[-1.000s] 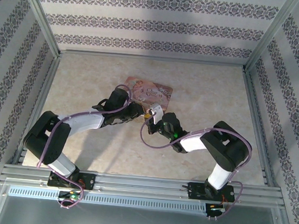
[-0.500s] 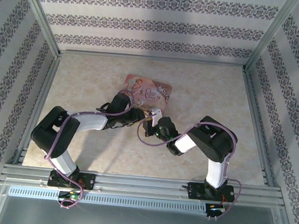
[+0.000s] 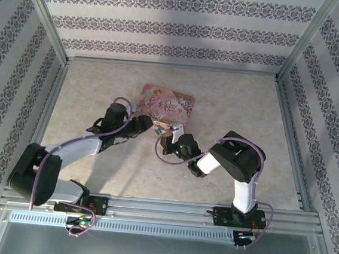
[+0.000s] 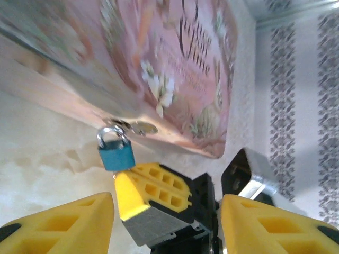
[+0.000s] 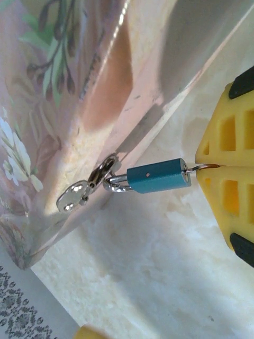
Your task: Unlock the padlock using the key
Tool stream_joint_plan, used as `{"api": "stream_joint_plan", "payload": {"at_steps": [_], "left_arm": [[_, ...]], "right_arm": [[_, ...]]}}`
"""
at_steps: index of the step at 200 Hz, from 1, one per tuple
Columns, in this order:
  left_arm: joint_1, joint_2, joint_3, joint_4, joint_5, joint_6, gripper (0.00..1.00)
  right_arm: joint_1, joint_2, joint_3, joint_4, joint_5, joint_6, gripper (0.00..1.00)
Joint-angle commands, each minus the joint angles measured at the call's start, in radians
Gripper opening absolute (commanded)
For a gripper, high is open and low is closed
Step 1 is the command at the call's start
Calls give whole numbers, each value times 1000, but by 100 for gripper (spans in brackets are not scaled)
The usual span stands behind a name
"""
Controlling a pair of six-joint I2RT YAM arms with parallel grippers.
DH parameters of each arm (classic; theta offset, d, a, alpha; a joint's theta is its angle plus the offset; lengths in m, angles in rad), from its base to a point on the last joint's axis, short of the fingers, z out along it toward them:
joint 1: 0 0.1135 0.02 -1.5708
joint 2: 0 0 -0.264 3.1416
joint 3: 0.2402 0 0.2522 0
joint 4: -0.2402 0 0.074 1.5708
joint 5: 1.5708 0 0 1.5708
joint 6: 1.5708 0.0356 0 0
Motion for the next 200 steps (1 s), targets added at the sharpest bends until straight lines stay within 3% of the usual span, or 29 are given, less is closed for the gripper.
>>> {"api": "stream_joint_plan", "payload": {"at_steps": [1, 91, 200], "left_arm": [[76, -35, -98, 73, 66, -47, 55], [109, 39, -249, 425, 134, -178, 52], [69, 294, -216, 706, 173, -250, 46]], "right_arm": [[19, -6, -12, 72, 3, 85, 0], [46, -8, 7, 54, -32, 484, 0], [49, -16, 21, 59, -62, 597, 0]]}}
